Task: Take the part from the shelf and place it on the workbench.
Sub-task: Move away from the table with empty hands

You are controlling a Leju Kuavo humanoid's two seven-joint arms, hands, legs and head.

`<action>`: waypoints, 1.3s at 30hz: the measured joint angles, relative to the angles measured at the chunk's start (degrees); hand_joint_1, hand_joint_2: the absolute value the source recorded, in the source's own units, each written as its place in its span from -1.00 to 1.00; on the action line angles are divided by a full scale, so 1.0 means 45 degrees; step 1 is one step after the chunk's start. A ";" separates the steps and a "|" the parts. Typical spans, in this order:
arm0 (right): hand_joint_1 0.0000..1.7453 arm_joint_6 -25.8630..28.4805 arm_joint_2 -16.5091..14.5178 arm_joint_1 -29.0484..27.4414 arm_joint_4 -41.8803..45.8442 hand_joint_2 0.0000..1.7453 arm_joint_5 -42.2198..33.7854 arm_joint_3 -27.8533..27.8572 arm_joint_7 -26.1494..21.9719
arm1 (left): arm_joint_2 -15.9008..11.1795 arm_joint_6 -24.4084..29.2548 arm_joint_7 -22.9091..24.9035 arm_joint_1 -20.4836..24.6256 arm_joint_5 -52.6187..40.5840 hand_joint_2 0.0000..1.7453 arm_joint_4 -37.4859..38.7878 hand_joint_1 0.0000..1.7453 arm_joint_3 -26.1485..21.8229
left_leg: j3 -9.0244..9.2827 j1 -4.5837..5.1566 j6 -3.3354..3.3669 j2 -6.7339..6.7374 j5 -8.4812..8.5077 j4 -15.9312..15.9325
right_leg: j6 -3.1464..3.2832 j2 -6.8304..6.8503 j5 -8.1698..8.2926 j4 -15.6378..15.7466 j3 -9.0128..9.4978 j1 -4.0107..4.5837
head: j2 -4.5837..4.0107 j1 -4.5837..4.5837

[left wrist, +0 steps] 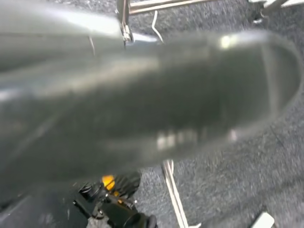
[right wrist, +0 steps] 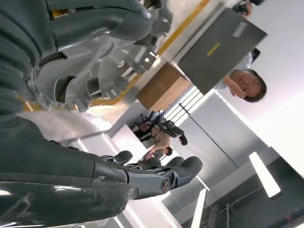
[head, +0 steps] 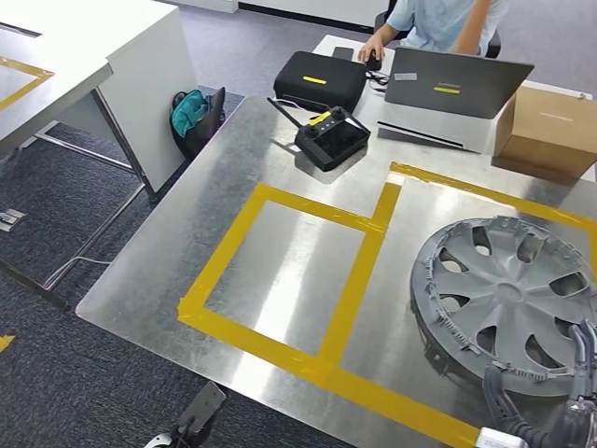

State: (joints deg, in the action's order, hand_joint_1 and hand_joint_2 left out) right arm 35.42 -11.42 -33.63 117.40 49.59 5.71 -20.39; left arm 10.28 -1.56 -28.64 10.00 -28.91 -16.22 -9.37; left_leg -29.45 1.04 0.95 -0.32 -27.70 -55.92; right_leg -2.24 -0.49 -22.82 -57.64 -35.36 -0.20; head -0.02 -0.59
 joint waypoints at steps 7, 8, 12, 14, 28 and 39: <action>-1.00 0.0932 -0.0436 -0.0629 0.0013 -1.00 -0.1680 -0.1576 -0.0957 | -0.0062 0.0222 -0.0206 0.0006 0.0289 -1.00 0.0000 -1.00 -0.0405 | 0.0079 -0.0099 0.0175 0.0073 0.0208 0.0163 | -0.0213 -0.0003 -0.0383 -0.0582 -0.0282 -0.0043 | 0.0000 -0.0040; -1.00 0.0938 -0.0483 -0.0695 -0.0021 -1.00 -0.1871 -0.1679 -0.1096 | -0.0070 0.0267 -0.0209 -0.0004 0.0316 -1.00 0.0000 -1.00 -0.0448 | 0.0093 -0.0144 0.0186 0.0103 0.0233 0.0182 | -0.0261 0.0006 -0.0778 -0.1253 -0.0579 -0.0062 | 0.0000 -0.0064; -1.00 0.0942 -0.0683 -0.0933 -0.0349 -1.00 -0.2985 -0.1851 -0.1871 | -0.0137 0.0459 -0.0200 -0.0128 0.0358 -1.00 0.0017 -1.00 -0.0671 | 0.0096 -0.0221 0.0146 0.0190 0.0217 0.0159 | -0.0425 0.0035 -0.1632 -0.3553 -0.1513 -0.0156 | 0.0000 -0.0100; -1.00 0.0947 -0.0788 -0.0994 -0.0564 -1.00 -0.3408 -0.1856 -0.2274 | -0.0167 0.0500 -0.0197 -0.0186 0.0365 -1.00 0.0028 -1.00 -0.0728 | 0.0125 -0.0295 0.0030 0.0197 0.0160 0.0112 | -0.0496 0.0076 -0.0926 -0.2209 -0.0764 -0.0216 | 0.0000 -0.0098; -1.00 0.0633 -0.1649 -0.0916 -0.3255 -1.00 -0.4614 -0.0983 -0.3289 | -0.0318 0.0715 -0.0235 -0.0506 0.0556 -1.00 0.0119 -1.00 -0.1146 | -0.1209 -0.0327 -0.0557 0.0132 -0.1909 -0.3406 | 0.0387 -0.0016 0.0054 -0.0331 -0.0483 -0.0146 | 0.0000 -0.0016; -1.00 0.0982 -0.1761 -0.0843 -0.4154 -1.00 -0.3950 -0.0441 -0.3376 | -0.0446 0.0733 -0.0424 -0.0679 0.0704 -1.00 0.0188 -1.00 -0.1528 | 0.0070 -0.0276 0.0052 0.0147 0.0054 0.0037 | -0.0293 -0.0002 -0.0702 -0.1493 -0.1346 -0.0165 | 0.0000 -0.0038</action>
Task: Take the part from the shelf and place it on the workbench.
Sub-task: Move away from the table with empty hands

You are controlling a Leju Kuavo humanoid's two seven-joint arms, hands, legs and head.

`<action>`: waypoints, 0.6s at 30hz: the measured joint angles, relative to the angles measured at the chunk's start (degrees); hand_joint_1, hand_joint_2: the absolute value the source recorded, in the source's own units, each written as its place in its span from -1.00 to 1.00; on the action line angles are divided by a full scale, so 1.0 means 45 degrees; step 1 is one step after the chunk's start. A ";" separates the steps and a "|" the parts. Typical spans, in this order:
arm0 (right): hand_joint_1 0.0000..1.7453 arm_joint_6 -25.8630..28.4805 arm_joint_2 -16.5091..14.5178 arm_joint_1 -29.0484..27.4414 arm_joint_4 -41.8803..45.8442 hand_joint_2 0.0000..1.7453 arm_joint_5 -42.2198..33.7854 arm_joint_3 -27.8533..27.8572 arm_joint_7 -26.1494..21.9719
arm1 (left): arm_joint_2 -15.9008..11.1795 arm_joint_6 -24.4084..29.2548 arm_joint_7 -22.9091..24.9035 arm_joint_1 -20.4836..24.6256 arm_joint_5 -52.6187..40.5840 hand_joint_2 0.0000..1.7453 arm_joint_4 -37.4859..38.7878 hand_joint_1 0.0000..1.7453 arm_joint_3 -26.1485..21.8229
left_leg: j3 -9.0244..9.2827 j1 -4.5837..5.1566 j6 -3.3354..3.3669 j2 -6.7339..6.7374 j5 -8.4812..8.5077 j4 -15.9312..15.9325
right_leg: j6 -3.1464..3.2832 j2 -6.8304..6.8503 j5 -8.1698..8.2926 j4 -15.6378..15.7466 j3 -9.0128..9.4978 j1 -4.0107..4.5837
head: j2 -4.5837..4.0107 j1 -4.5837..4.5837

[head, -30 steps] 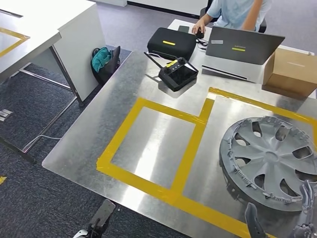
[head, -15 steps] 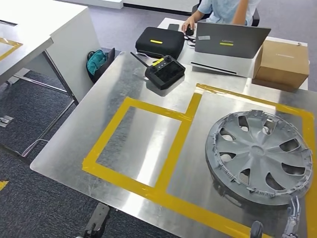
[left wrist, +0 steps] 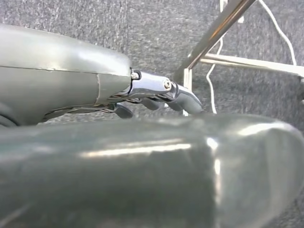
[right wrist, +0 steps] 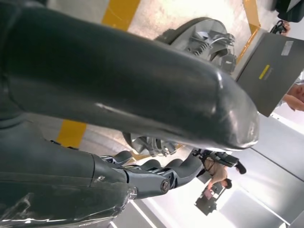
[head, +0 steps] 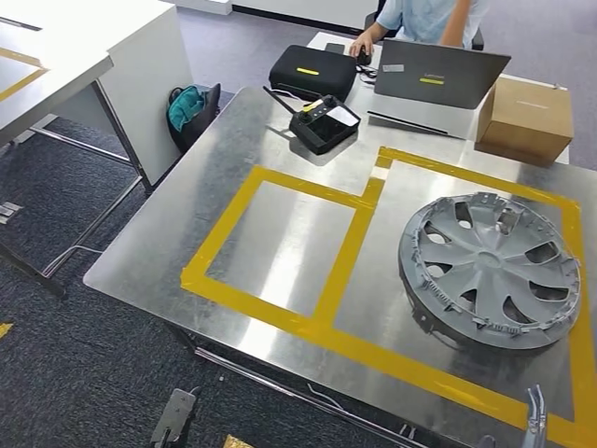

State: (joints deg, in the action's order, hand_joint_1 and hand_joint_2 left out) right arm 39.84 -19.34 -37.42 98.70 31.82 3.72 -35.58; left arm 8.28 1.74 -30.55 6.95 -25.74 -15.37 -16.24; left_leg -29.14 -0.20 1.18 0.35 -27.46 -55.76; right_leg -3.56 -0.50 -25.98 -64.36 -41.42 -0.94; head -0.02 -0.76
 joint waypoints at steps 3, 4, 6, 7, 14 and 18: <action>-1.00 0.0011 -0.0008 0.0068 -0.0137 -1.00 0.0112 0.0099 -0.0011 | -0.0036 -0.0001 -0.0001 -0.0044 0.0015 -1.00 0.0015 -1.00 -0.0083 | -0.0487 0.0050 0.0027 0.0040 0.0379 -0.0029 | -0.0023 0.0009 -0.1239 -0.2147 -0.0174 0.0027 | 0.0000 -0.0027; -1.00 0.0012 -0.0010 0.0078 -0.0172 -1.00 0.0165 0.0129 -0.0029 | -0.0050 -0.0002 -0.0004 -0.0057 0.0044 -1.00 0.0018 -1.00 -0.0107 | -0.0635 0.0060 0.0015 0.0052 0.0494 -0.0041 | -0.0007 0.0009 -0.1132 -0.2159 0.0141 0.0042 | 0.0000 -0.0027; -1.00 0.0015 -0.0010 0.0117 -0.0226 -1.00 0.0242 0.0171 -0.0118 | -0.0078 -0.0019 -0.0032 -0.0073 0.0125 -1.00 0.0021 -1.00 -0.0155 | -0.0848 0.0064 -0.0046 0.0058 0.0698 -0.0057 | 0.0056 0.0021 -0.0673 -0.0775 0.1473 0.0072 | 0.0000 -0.0028; -1.00 0.0016 -0.0010 0.0162 -0.0246 -1.00 0.0273 0.0178 -0.0177 | -0.0093 -0.0033 -0.0064 -0.0077 0.0172 -1.00 0.0021 -1.00 -0.0187 | -0.0923 0.0076 -0.0098 0.0058 0.0786 -0.0069 | 0.0089 0.0030 -0.0620 0.0239 0.2263 0.0095 | 0.0000 -0.0030; -1.00 0.0050 -0.0058 0.0417 -0.0411 -1.00 0.0628 0.0265 -0.0307 | -0.0303 -0.0144 -0.0238 -0.0175 0.0393 -1.00 0.0057 -1.00 -0.0557 | -0.1281 0.0020 -0.0650 0.0006 0.0382 -0.0615 | 0.0656 0.0062 -0.0428 0.1882 0.2798 0.0149 | 0.0000 0.0001; -1.00 0.0051 -0.0083 0.0657 -0.0884 -1.00 0.0988 0.0329 -0.0314 | -0.0420 -0.0197 -0.0254 -0.0218 0.0466 -1.00 0.0087 -1.00 -0.0745 | -0.1929 -0.0027 -0.0840 -0.0024 -0.1529 -0.3391 | 0.0752 0.0067 0.0124 0.1841 0.2237 0.0134 | 0.0000 0.0079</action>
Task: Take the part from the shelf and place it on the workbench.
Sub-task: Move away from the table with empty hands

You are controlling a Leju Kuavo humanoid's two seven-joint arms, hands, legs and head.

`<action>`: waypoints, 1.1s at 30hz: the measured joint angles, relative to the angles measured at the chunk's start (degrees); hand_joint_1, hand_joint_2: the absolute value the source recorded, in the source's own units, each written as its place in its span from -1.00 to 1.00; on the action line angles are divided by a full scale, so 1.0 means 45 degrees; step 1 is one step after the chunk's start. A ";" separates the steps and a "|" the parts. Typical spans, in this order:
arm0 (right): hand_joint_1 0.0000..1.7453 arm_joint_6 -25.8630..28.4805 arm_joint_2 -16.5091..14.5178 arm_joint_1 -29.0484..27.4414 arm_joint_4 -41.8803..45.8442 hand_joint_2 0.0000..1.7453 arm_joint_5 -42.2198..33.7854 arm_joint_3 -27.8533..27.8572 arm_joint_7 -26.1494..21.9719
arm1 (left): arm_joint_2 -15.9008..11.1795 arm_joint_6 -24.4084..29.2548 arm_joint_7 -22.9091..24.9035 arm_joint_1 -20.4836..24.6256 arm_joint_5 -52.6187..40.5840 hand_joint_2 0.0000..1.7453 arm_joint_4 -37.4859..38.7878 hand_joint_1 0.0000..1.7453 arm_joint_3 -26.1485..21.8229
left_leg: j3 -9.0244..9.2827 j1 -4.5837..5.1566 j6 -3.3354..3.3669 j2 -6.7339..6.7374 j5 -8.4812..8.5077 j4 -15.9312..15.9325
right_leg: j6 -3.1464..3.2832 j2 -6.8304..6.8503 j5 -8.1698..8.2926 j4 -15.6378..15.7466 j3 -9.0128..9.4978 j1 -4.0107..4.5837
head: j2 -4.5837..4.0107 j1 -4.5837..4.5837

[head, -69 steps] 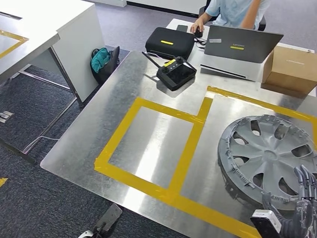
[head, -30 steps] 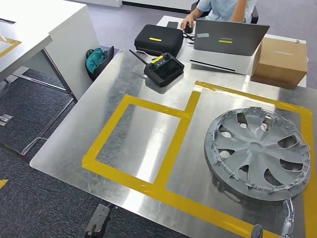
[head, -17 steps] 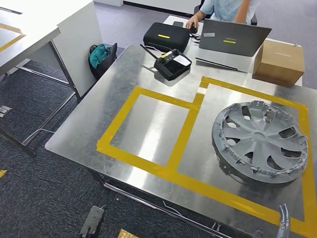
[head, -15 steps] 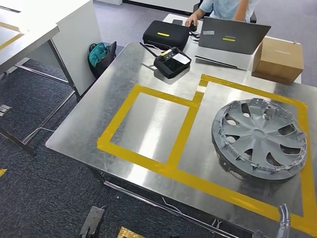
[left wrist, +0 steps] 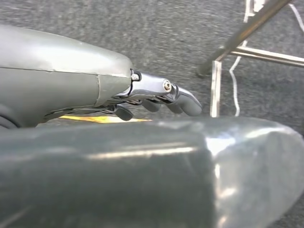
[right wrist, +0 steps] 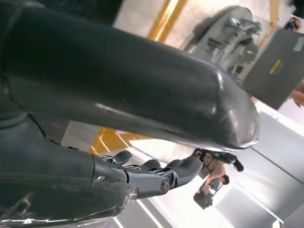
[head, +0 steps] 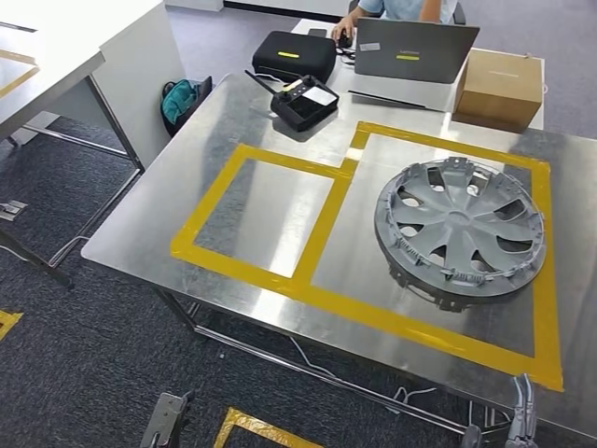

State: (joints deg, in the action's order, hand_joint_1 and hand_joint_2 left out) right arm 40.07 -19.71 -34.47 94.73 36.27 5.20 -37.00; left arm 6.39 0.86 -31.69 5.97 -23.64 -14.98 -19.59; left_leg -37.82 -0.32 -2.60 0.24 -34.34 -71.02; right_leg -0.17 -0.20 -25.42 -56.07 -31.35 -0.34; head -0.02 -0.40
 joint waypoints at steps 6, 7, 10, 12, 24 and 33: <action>-1.00 0.0007 0.0000 0.0528 -0.1200 -1.00 0.0203 0.0123 -0.0185 | -0.0182 -0.0001 -0.0034 0.0053 0.0068 -1.00 0.0017 -1.00 -0.0181 | 0.2681 -0.0078 0.0010 -0.0071 0.1093 0.3318 | -0.0365 -0.0002 0.0658 -0.0186 -0.0863 0.0001 | 0.0000 0.0011; -1.00 0.0010 0.0000 0.0634 -0.1414 -1.00 0.0210 0.0151 -0.0210 | -0.0193 0.0000 -0.0043 0.0065 0.0073 -1.00 0.0021 -1.00 -0.0223 | 0.2813 -0.0061 0.0090 -0.0095 0.1049 0.3644 | -0.0424 0.0006 0.0789 -0.0192 -0.0945 0.0019 | 0.0000 0.0011; -1.00 0.0015 0.0000 0.0880 -0.2129 -1.00 0.0260 0.0254 -0.0301 | -0.0239 0.0005 -0.0053 -0.0006 0.0130 -1.00 0.0051 -1.00 -0.0345 | 0.2515 -0.0027 0.0493 -0.0033 0.1291 0.3751 | -0.0591 0.0005 0.0842 -0.0256 -0.1204 -0.0018 | 0.0000 0.0007; -1.00 0.0016 0.0000 0.1043 -0.2592 -1.00 0.0330 0.0326 -0.0368 | -0.0293 0.0004 -0.0063 -0.0042 0.0215 -1.00 0.0069 -1.00 -0.0432 | 0.2255 -0.0034 0.0724 0.0025 0.1535 0.3774 | -0.0683 0.0006 -0.0118 -0.1150 -0.1565 -0.0043 | 0.0000 -0.0017; -1.00 0.0009 0.0004 0.1722 -0.4114 -1.00 0.0546 0.0498 -0.0093 | -0.0483 0.0005 -0.0179 -0.0169 0.0376 -1.00 0.0138 -1.00 -0.0983 | 0.1206 0.0120 0.0438 0.0072 0.2467 0.3583 | -0.0375 -0.0017 -0.0612 0.0162 0.0848 0.0051 | 0.0000 -0.0043; -1.00 -0.1553 0.0024 0.2916 -0.6460 -1.00 -0.1285 0.1473 0.0618 | -0.0644 -0.0022 -0.0324 -0.0326 0.0456 -1.00 0.0223 -1.00 -0.1562 | 0.0737 0.0031 0.0079 0.0002 0.0733 0.0363 | -0.0044 0.0005 0.0473 0.0021 -0.0566 0.0032 | 0.0000 0.0064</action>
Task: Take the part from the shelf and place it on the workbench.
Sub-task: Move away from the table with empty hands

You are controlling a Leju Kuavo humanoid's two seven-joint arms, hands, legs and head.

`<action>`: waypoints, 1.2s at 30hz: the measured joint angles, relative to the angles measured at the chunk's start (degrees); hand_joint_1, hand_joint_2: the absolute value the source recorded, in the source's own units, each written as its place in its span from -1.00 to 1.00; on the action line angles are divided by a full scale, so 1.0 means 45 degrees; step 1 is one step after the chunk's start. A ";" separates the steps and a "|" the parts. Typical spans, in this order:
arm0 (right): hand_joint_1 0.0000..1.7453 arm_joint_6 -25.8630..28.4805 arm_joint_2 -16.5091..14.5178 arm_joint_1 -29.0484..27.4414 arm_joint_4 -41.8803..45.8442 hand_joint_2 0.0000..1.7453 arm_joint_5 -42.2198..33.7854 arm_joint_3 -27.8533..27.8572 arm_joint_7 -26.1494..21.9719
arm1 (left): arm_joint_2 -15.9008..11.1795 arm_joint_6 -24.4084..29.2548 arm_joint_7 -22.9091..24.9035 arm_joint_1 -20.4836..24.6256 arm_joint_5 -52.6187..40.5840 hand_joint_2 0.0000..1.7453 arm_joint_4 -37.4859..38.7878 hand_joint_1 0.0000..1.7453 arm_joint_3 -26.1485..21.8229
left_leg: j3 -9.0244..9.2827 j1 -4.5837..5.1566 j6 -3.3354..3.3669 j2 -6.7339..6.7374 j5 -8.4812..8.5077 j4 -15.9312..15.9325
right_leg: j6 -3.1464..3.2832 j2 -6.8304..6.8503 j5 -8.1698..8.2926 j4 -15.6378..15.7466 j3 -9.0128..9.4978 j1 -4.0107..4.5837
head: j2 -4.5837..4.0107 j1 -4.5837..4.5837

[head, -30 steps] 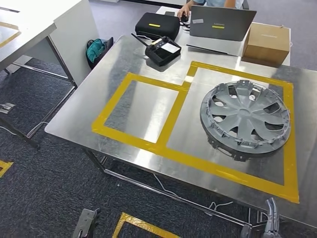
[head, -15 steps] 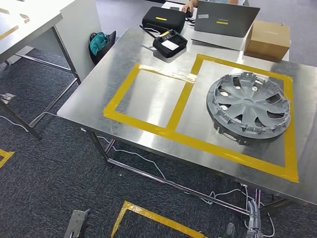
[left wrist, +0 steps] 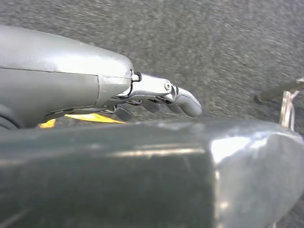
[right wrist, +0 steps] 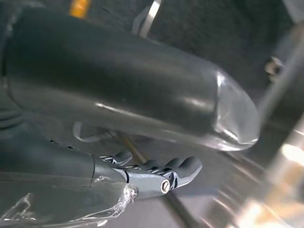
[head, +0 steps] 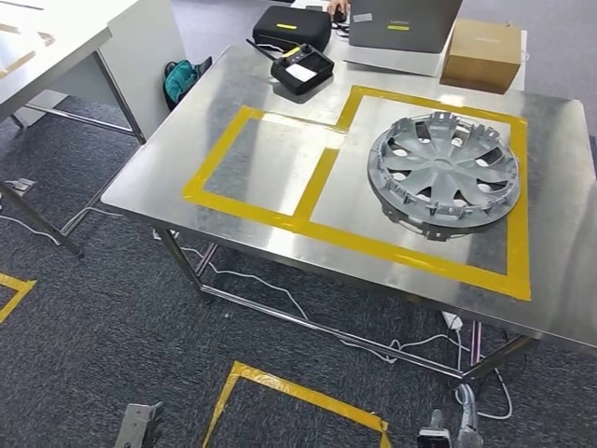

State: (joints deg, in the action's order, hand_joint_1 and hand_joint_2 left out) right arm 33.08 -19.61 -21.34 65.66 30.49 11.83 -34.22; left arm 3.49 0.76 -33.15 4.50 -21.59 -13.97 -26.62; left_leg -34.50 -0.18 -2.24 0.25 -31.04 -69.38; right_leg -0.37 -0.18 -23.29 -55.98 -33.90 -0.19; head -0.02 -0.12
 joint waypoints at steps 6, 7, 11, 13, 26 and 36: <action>-1.00 -0.1425 0.0000 0.1479 -0.3103 -1.00 -0.0251 0.2236 0.0885 | 0.0012 -0.0010 -0.0117 0.0045 -0.0241 -1.00 0.0013 -1.00 -0.0185 | 0.2185 0.0021 0.0377 -0.0068 0.0324 0.3541 | -0.0348 0.0007 0.0807 -0.0102 -0.0639 0.0045 | 0.0000 -0.0010; -1.00 -0.1566 0.0000 0.1709 -0.3727 -1.00 -0.0267 0.2686 0.1022 | 0.0027 -0.0011 -0.0118 0.0018 -0.0297 -1.00 0.0019 -1.00 -0.0231 | 0.2044 0.0029 0.0485 -0.0053 0.0447 0.3521 | -0.0417 0.0013 0.0780 -0.0115 -0.0693 0.0018 | 0.0000 0.0001; -1.00 -0.1816 0.0000 0.2384 -0.5903 -1.00 -0.0031 0.4256 0.1618 | 0.0014 -0.0045 -0.0177 -0.0056 -0.0537 -1.00 0.0030 -1.00 -0.0348 | 0.1351 0.0041 0.0806 -0.0044 0.1048 0.3509 | -0.0611 0.0007 -0.1581 -0.2300 -0.1296 -0.0012 | 0.0000 -0.0108; -1.00 -0.1856 0.0000 0.2706 -0.6732 -1.00 0.0229 0.4830 0.1824 | 0.0009 -0.0109 -0.0220 -0.0080 -0.0675 -1.00 0.0030 -1.00 -0.0375 | 0.0938 0.0081 0.0810 -0.0055 0.1363 0.3495 | -0.0610 0.0006 -0.2071 -0.3705 -0.1349 -0.0001 | 0.0000 -0.0108; -1.00 -0.1818 0.0005 0.3466 -0.8980 -1.00 0.1355 0.6313 0.2235 | 0.0066 -0.0310 -0.0300 -0.0121 -0.1295 -1.00 0.0033 -1.00 -0.0381 | -0.0757 0.0019 0.0082 -0.0228 0.0560 0.1341 | 0.0183 0.0062 -0.1073 0.0579 0.1750 0.0040 | 0.0000 0.0023; -1.00 -0.1748 0.0006 0.3705 -0.9605 -1.00 0.1959 0.6933 0.2248 | 0.0339 -0.0290 -0.0190 0.0141 -0.1875 -1.00 0.0030 -1.00 -0.0359 | 0.1221 -0.0014 0.0209 0.0430 0.0960 0.3122 | -0.0180 0.0957 -0.0789 -0.0136 0.0873 0.0127 | 0.0000 0.0044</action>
State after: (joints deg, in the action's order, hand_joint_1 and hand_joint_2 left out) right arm 25.22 -19.58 -4.67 22.43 39.30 43.03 -24.10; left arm 5.02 -0.55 -34.00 5.14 -30.03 -13.84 -28.24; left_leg -29.01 -0.25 -1.30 2.18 -26.72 -55.33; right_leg -1.18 4.13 -26.84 -56.59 -29.97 0.38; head -0.02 0.08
